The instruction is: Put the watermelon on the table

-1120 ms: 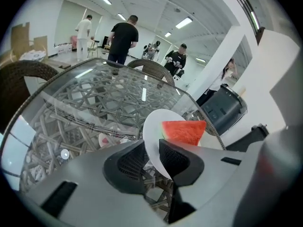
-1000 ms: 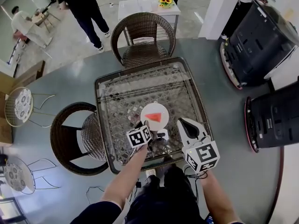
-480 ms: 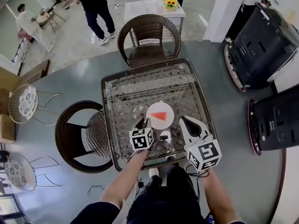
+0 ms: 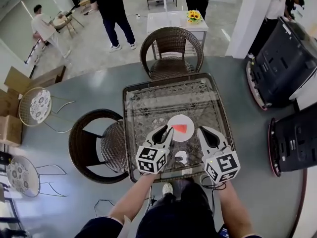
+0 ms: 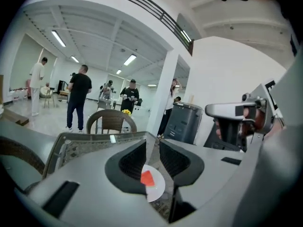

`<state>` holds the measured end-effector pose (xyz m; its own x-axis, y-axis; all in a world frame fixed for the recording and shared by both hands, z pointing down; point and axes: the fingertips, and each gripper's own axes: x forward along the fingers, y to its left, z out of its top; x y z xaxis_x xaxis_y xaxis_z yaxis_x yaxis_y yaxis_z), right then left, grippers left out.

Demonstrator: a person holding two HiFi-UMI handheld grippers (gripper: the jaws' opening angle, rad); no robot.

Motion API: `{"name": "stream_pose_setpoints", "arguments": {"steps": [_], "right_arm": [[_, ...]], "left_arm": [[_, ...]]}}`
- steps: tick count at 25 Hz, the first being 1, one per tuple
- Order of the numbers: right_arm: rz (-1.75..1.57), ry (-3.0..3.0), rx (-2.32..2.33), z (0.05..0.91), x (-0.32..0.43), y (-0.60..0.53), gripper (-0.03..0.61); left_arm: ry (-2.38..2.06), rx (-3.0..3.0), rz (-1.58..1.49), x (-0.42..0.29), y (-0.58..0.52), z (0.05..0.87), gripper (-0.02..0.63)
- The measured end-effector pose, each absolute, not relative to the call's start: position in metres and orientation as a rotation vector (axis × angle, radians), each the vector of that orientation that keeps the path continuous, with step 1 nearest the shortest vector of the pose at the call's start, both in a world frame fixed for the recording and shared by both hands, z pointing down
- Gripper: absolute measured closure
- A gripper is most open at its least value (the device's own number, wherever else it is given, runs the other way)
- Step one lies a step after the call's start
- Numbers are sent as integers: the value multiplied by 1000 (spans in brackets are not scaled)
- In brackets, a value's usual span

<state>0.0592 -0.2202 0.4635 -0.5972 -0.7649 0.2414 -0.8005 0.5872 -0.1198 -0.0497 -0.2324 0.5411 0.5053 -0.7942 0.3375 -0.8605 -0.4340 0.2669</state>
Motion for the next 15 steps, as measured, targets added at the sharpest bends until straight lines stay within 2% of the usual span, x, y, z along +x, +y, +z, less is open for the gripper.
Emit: {"name": "stream_pose_setpoints", "arguments": {"steps": [4,11,15], "right_arm": [[281,-2686,1302,451,48,-217,577],[244,-2725,1296,434,32,-209,577],[224,-2735,1299,428,27,-204,577]], "left_arm": [[-1326,2465,159,-43,-220,497,522],[-1285,2576,93,-39,-198,449,607],[-1248,2597,65,-36,-190,439,607]]}}
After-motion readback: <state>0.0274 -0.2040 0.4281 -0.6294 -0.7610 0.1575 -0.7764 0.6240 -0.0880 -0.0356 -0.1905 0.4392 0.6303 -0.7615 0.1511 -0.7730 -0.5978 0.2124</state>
